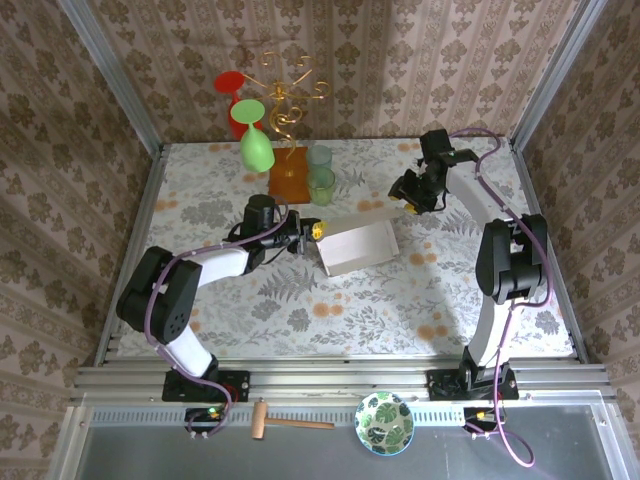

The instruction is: Fold the paper box

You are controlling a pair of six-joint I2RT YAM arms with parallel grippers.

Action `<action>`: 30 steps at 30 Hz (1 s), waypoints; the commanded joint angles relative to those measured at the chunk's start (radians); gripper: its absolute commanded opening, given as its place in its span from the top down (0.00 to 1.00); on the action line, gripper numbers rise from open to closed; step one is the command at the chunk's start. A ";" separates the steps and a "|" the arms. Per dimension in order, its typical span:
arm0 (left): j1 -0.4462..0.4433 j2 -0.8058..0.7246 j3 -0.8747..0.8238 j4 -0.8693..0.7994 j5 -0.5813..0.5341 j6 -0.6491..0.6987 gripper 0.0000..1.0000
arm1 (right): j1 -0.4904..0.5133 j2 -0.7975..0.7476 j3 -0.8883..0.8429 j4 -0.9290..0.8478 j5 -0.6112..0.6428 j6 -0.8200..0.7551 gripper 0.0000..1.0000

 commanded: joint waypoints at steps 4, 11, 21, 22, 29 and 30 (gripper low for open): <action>0.008 0.036 0.025 0.028 0.026 0.022 1.00 | -0.003 -0.007 0.011 -0.020 -0.107 -0.021 0.60; 0.010 0.050 0.038 0.027 0.018 0.023 1.00 | -0.003 -0.036 -0.008 -0.040 -0.137 -0.020 0.62; 0.009 0.055 0.039 0.031 0.008 0.022 1.00 | -0.006 -0.092 -0.103 -0.032 -0.132 -0.017 0.63; 0.008 0.056 0.042 0.032 0.012 0.022 1.00 | -0.006 -0.099 -0.109 -0.025 -0.135 -0.013 0.63; 0.004 0.066 0.050 0.038 0.006 0.017 1.00 | -0.003 -0.121 -0.142 -0.012 -0.182 0.018 0.63; 0.004 0.066 0.051 0.039 0.008 0.017 1.00 | -0.003 -0.125 -0.150 -0.012 -0.184 0.020 0.63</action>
